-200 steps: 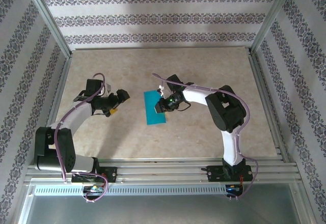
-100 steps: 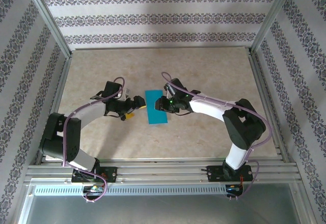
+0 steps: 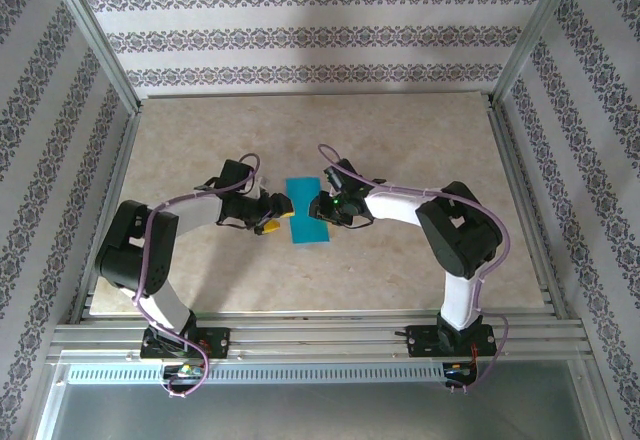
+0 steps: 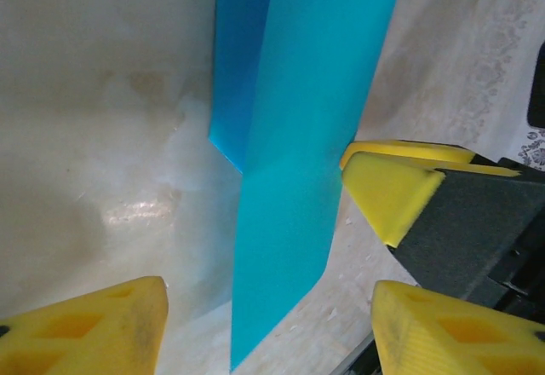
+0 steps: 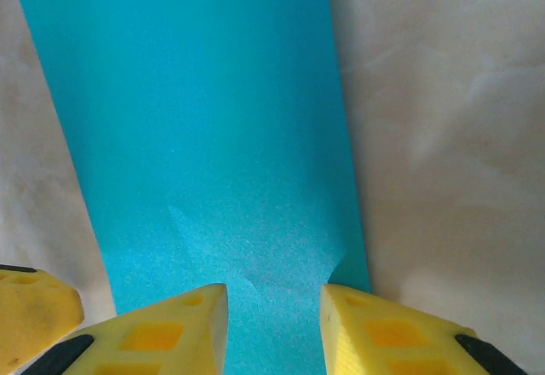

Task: Fold a paper plane with a square sheet of paper (pick it up from the middle)
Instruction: Third fold the triangle at the center of the table.

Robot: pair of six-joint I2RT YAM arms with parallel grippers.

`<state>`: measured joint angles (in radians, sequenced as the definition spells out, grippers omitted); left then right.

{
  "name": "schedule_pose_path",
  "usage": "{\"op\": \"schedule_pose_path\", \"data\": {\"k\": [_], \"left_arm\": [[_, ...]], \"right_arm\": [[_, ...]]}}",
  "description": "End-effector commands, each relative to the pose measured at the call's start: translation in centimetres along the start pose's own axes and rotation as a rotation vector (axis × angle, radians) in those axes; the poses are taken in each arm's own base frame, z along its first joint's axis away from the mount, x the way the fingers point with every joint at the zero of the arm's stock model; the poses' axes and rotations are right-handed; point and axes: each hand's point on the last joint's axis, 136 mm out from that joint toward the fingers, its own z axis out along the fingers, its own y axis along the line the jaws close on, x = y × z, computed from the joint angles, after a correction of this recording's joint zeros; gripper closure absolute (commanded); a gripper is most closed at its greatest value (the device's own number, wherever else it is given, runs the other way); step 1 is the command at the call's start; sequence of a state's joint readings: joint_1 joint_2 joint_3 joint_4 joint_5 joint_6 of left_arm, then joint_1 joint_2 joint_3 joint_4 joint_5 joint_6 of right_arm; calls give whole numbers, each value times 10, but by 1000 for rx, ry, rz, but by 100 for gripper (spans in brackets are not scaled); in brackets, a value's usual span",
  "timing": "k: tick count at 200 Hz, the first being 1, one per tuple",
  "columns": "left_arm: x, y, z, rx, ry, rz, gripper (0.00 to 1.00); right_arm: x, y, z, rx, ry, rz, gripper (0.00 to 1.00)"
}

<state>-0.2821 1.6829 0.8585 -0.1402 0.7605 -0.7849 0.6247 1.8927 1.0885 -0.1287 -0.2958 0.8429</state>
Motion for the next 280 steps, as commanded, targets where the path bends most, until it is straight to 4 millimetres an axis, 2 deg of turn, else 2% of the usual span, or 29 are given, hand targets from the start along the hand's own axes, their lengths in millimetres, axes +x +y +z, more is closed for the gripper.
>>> {"op": "schedule_pose_path", "data": {"k": [1, 62, 105, 148, 200, 241, 280], "left_arm": [[-3, -11, 4, 25, 16, 8, 37], [-5, -3, 12, -15, 58, -41, 42], [2, 5, 16, -52, 87, -66, 44], [8, 1, 22, -63, 116, -60, 51], [11, 8, 27, -100, 128, -64, 49], [12, 2, 30, -82, 142, -55, 49], [12, -15, 33, -9, 146, -12, 53]], "right_arm": [[5, -10, 8, 8, 29, 24, 65], [7, -21, 12, -23, 58, 67, 63], [11, -24, 16, -77, 82, 115, 62], [11, -28, 16, -78, 84, 123, 62], [14, -35, 19, -73, 93, 139, 62], [15, -35, 20, -79, 100, 143, 63], [14, -35, 20, -80, 99, 143, 63]]}}
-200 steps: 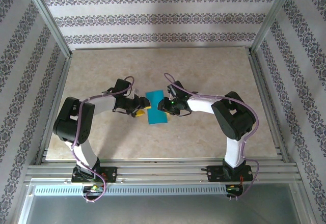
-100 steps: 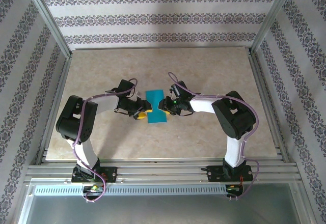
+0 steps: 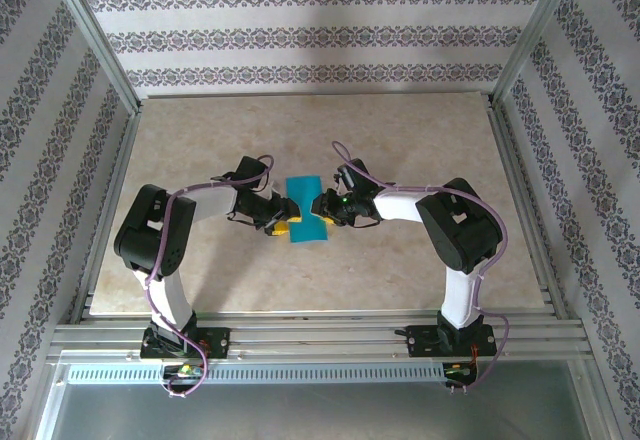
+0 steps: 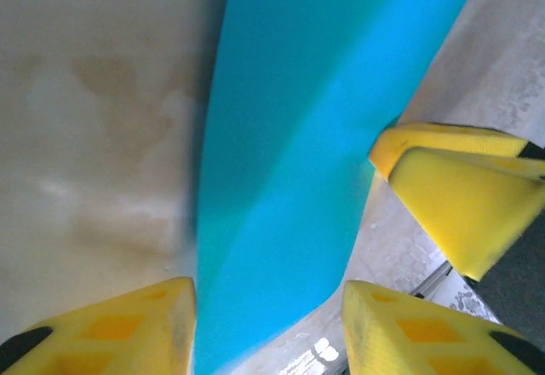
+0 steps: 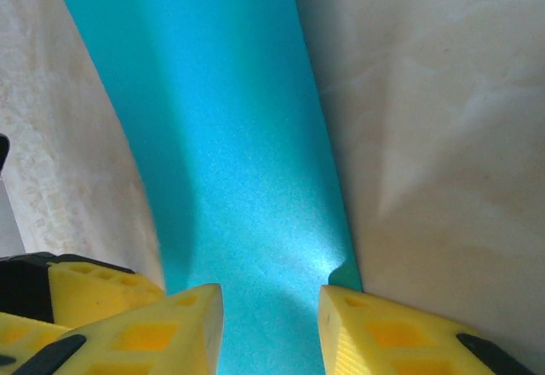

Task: Fold a paper plane with a square sheet of paper (pick it up from the middle)
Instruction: Third fold the triangle at the center of the table.

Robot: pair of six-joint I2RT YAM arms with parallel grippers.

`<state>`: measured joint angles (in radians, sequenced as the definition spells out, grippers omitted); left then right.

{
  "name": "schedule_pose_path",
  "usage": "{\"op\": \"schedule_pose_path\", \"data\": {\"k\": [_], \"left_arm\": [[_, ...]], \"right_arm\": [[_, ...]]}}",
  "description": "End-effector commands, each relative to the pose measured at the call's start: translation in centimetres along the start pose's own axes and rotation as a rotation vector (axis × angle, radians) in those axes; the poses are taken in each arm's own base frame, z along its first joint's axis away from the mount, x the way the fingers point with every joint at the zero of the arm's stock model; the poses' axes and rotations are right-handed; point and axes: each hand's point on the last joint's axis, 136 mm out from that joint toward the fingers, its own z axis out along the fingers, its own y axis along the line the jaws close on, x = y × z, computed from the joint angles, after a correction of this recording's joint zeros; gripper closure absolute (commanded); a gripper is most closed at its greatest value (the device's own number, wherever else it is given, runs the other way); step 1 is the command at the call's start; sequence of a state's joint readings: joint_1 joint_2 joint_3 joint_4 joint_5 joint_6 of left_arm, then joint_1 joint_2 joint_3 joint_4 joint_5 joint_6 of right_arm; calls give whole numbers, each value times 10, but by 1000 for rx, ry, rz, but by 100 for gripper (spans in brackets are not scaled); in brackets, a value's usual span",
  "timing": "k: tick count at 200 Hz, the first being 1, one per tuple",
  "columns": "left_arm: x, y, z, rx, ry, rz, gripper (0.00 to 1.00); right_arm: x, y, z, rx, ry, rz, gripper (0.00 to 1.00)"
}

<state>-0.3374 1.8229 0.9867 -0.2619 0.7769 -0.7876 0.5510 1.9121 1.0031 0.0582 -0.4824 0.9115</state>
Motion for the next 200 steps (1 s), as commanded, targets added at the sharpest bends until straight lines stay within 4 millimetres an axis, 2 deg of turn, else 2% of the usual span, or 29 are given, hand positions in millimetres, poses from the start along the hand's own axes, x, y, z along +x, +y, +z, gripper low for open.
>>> {"op": "schedule_pose_path", "data": {"k": [1, 51, 102, 149, 169, 200], "left_arm": [[3, -18, 4, 56, 23, 45, 53], [0, -24, 3, 85, 14, 73, 56], [-10, -4, 8, 10, -6, 44, 65], [-15, -5, 4, 11, -27, 29, 77], [-14, -5, 3, 12, -30, 4, 84], [-13, -4, 0, 10, -47, -46, 92]], "right_arm": [[14, -38, 12, 90, 42, 55, 63], [15, -41, 12, 95, 44, 54, 63], [15, -43, 12, 97, 46, 38, 63], [10, -36, 9, 73, 38, -6, 64], [4, -26, 5, 43, 16, -53, 64], [-11, 7, -16, -30, -62, -204, 59]]}}
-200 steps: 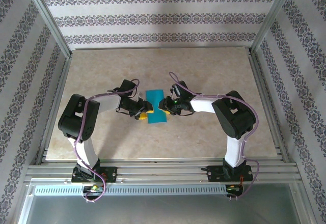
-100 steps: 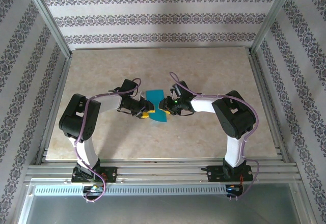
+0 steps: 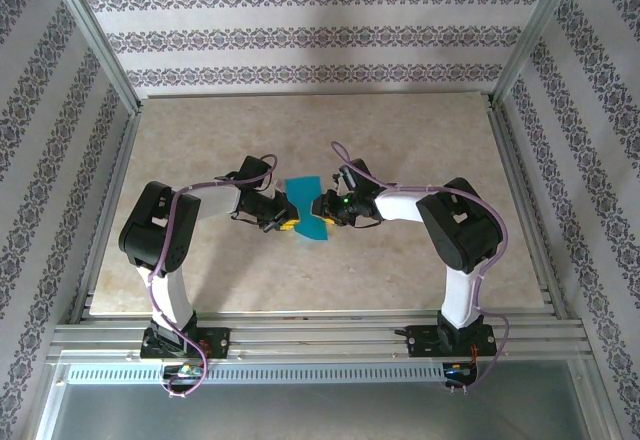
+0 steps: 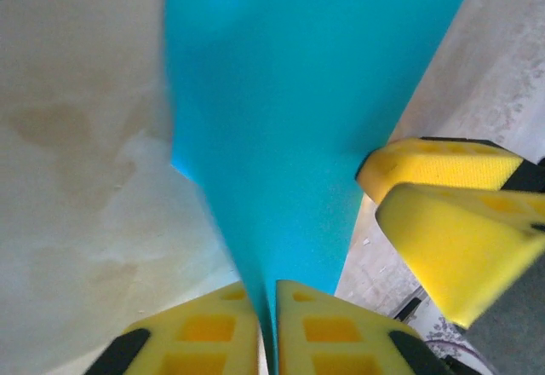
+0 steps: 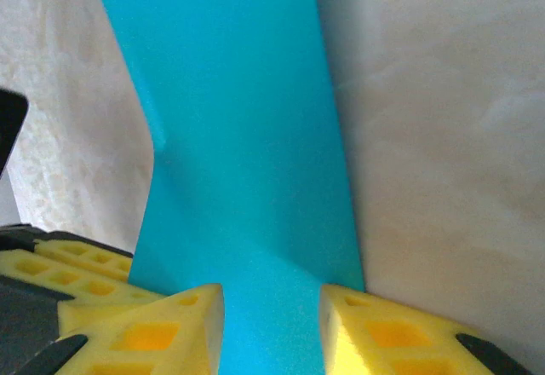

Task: Fold a paper plane with a square sheet of paper (pick it up from the middle)
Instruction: Third fold the triangle at the center of the table.

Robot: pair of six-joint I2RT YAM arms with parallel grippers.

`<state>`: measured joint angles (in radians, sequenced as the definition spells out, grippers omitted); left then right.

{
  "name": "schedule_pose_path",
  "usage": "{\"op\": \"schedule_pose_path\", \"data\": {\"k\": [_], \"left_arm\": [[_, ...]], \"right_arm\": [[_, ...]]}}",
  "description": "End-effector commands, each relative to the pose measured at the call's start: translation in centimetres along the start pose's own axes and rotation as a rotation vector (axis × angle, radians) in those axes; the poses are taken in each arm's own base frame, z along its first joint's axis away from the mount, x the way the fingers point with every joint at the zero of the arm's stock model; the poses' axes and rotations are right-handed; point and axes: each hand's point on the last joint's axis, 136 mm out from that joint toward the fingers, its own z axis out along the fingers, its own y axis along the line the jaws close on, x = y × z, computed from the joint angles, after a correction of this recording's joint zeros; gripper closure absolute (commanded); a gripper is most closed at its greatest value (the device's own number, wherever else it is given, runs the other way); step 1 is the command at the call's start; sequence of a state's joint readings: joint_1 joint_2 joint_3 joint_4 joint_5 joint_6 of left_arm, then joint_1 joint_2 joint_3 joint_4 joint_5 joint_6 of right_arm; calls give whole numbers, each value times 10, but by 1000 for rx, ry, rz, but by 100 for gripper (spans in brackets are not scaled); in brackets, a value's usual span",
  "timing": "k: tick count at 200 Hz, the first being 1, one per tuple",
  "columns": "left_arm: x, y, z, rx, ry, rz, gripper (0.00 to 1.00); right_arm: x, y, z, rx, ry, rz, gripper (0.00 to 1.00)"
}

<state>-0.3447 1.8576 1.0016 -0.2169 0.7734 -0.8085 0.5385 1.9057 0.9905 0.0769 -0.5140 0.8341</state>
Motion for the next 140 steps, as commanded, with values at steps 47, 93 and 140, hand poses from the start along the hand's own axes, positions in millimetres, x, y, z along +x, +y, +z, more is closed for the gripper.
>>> {"op": "schedule_pose_path", "data": {"k": [47, 93, 140], "left_arm": [[-7, -9, -15, 37, -76, -164, 99], [-5, -13, -21, 55, -92, -234, 99], [-5, -16, -21, 60, -89, -237, 99]], "right_arm": [[-24, 51, -67, -44, -257, -522, 47], [10, 67, -77, 107, -354, -1038, 42], [51, 68, -46, 46, -279, -1291, 37]]}}
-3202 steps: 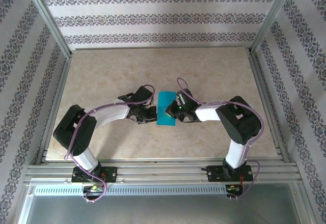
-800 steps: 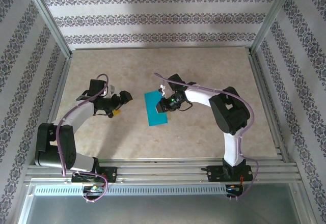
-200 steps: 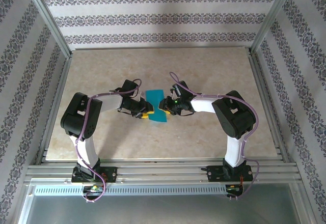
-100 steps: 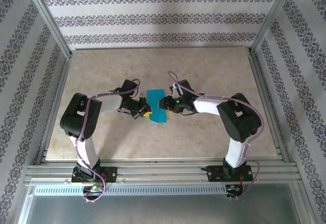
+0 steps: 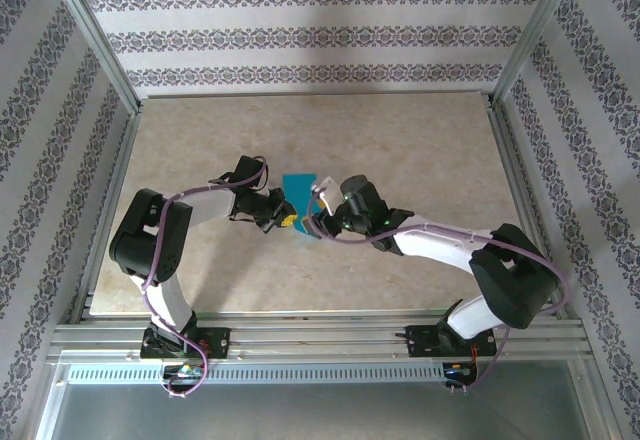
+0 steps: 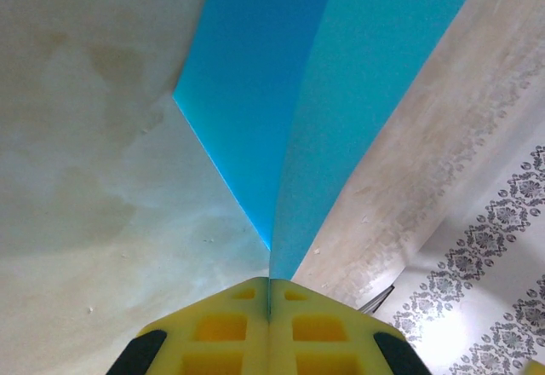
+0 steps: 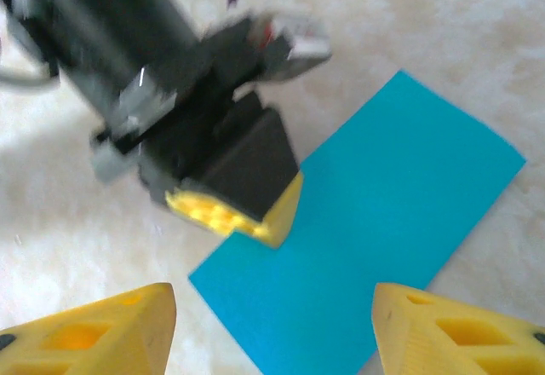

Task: Fold a paper plane with a square sheet of paper (pick it up from the middle)
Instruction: Third fold the triangle at the center of the table.

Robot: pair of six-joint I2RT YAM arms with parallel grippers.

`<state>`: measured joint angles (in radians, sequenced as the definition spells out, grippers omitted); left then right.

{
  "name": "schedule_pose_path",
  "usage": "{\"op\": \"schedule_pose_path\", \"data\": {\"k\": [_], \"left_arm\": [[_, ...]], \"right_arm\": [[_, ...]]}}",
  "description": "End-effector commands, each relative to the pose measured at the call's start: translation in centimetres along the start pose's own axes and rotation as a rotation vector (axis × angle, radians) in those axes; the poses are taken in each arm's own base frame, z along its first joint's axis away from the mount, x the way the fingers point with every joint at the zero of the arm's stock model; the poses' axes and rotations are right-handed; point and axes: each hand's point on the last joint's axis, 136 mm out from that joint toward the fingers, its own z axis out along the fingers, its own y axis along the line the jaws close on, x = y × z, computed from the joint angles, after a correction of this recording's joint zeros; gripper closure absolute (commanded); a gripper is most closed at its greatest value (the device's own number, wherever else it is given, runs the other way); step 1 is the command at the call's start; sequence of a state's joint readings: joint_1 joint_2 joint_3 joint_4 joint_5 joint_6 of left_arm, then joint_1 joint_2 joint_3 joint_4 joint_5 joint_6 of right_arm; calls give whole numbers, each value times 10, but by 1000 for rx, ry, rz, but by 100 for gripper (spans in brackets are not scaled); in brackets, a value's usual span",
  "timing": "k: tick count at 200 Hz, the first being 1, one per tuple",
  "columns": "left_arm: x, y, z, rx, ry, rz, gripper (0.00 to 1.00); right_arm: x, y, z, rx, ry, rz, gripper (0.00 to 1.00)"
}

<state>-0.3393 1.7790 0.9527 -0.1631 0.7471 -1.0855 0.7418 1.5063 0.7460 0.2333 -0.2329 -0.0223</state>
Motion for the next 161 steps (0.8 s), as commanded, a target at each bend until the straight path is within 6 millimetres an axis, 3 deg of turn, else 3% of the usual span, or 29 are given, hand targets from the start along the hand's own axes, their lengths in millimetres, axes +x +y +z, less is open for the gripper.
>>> {"op": "schedule_pose_path", "data": {"k": [1, 33, 66, 99, 161], "left_arm": [[-2, -7, -6, 23, -24, -10, 99], [-4, -7, -6, 25, -35, -10, 99], [-3, -6, -5, 20, -34, -10, 99], [-3, -5, -5, 20, -31, -10, 99], [-2, -4, -4, 21, -27, -11, 100]], "right_arm": [[9, 9, 12, -12, 2, -199, 37], [24, 25, 32, -10, 54, -328, 35], [25, 17, 47, 50, 66, -343, 38], [22, 9, 54, 92, 62, -351, 50], [17, 16, 57, 52, 38, -342, 74]]}}
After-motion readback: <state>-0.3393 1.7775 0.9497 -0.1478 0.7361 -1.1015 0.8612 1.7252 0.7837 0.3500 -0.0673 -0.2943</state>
